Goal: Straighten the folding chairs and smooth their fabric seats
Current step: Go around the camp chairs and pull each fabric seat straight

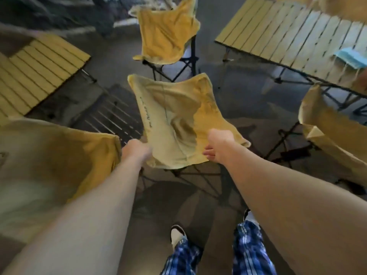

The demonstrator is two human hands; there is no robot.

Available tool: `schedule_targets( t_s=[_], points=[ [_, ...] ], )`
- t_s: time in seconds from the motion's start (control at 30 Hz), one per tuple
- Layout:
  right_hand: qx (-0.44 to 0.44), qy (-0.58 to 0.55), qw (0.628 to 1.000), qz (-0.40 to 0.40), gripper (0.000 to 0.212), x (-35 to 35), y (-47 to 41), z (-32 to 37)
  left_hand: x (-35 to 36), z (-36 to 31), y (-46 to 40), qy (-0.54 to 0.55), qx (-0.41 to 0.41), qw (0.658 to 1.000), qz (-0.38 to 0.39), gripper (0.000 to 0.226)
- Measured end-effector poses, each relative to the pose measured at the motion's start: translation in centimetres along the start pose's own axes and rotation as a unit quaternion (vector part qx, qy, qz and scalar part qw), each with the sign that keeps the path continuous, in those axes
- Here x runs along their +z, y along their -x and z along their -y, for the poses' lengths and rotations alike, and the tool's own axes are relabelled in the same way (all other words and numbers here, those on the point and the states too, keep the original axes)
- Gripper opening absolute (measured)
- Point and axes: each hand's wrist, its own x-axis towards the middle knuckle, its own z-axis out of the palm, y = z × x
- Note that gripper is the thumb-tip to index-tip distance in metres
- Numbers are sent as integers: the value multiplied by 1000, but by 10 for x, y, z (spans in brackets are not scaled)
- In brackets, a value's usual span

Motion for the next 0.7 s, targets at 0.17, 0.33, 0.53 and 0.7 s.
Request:
schedule_targets(
  t_s=[0.17,0.33,0.53,0.7],
  points=[
    [47,40,998,30,22,90,2,-47,23,62,-34,222,-84,963,124,45],
    [117,65,989,64,27,128,-6,-74,49,52,-45,224,-29,963,149,38],
    [174,70,974,123,62,136,-27,-72,67,34,-64,77,-45,995,48,47],
    [208,-91,954,198,65,138,-40,-70,67,20,-70,-72,-3,994,77,30]
  ],
)
